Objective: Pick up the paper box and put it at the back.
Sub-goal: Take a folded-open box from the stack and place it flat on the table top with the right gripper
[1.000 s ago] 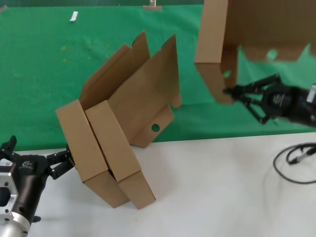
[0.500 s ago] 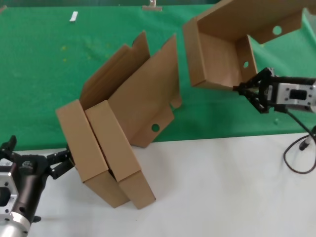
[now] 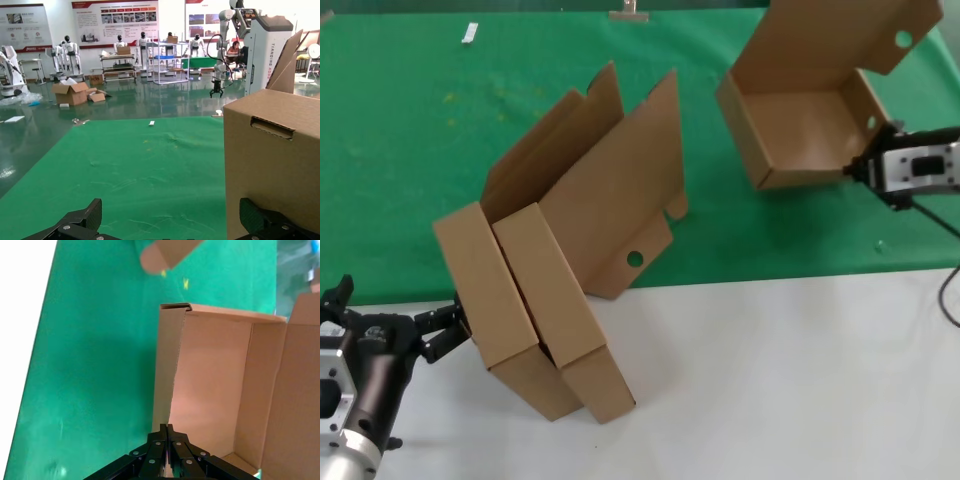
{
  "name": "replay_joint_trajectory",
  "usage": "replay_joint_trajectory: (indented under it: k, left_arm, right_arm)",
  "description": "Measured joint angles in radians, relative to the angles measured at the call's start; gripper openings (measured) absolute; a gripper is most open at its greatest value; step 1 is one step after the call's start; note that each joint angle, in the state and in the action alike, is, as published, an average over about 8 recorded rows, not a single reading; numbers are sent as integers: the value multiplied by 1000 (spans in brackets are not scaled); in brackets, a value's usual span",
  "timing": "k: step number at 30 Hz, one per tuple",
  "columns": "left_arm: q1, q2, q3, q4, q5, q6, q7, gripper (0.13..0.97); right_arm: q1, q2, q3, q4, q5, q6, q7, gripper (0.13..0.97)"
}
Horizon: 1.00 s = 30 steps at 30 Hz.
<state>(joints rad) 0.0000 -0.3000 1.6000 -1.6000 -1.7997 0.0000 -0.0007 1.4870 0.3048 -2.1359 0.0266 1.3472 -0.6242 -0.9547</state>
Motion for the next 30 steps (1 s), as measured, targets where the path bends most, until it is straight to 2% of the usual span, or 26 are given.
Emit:
replay_joint_trajectory:
  k: [6,14,30]
  left_arm:
    - [0,0,0,0,0,0,0,966]
    - [0,0,0,0,0,0,0,966]
    - [0,0,0,0,0,0,0,966]
  right_arm:
    - [23,12,-41,-13,-57,11,55,152]
    - [-4,33,-65,-16,-99,3,106,152]
    - [-36,41,-20,-15,-80,-12,107,164]
